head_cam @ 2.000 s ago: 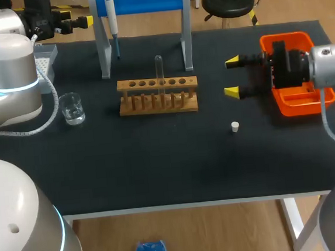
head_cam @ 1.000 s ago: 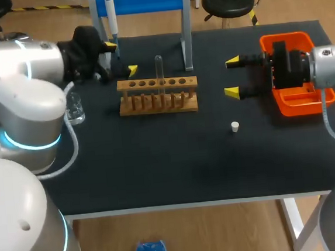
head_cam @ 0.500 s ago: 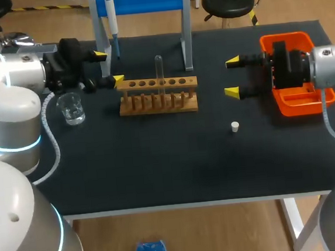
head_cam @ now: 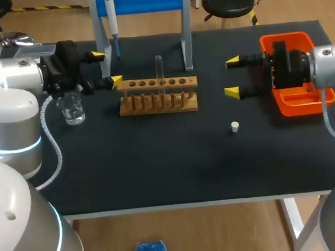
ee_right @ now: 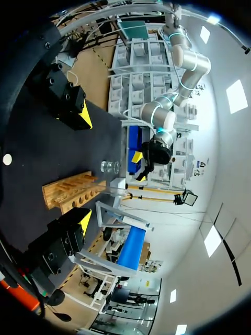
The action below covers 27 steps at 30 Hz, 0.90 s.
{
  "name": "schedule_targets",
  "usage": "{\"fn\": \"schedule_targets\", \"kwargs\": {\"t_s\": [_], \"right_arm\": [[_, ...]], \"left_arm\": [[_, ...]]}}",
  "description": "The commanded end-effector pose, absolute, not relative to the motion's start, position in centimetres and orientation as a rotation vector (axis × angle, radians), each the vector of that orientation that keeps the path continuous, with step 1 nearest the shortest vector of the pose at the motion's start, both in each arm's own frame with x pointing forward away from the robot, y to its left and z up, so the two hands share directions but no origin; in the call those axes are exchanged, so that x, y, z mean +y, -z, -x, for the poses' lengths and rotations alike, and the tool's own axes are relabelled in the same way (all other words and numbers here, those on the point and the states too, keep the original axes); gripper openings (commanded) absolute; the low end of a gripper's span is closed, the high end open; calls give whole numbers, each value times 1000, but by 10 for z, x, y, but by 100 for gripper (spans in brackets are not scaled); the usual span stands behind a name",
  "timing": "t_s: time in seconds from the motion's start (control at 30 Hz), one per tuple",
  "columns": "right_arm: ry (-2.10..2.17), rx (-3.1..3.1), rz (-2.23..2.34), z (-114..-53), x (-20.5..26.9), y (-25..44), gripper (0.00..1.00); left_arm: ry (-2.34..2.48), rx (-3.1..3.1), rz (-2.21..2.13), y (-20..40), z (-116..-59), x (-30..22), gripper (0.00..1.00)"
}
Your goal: Invert the test tube, pick up the pipette, mount the tip to pipette, aspirate from beaker and dispense into the tube, eject the tip, return the pipette, and cap with the stopper.
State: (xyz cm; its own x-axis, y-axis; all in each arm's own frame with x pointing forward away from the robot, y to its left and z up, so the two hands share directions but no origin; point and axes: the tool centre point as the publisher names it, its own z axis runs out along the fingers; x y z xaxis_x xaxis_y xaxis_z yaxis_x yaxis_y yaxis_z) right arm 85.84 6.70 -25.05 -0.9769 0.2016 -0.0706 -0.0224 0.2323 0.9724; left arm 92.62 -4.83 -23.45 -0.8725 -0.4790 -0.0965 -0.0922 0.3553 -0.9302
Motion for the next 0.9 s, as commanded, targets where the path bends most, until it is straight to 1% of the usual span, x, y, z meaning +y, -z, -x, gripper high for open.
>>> {"fn": "schedule_targets", "kwargs": {"t_s": [0.03, 0.1, 0.9], "right_arm": [[-1830, 2315, -173, -858, 68, 251, 100], [-1830, 2315, -173, -858, 68, 251, 100], [-1946, 2325, 27, -933, 181, 260, 100]], "left_arm": [[1527, 2267, 500, 236, -926, -48, 100], [1527, 2267, 500, 236, -926, -48, 100], [1527, 2267, 500, 236, -926, -48, 100]]}}
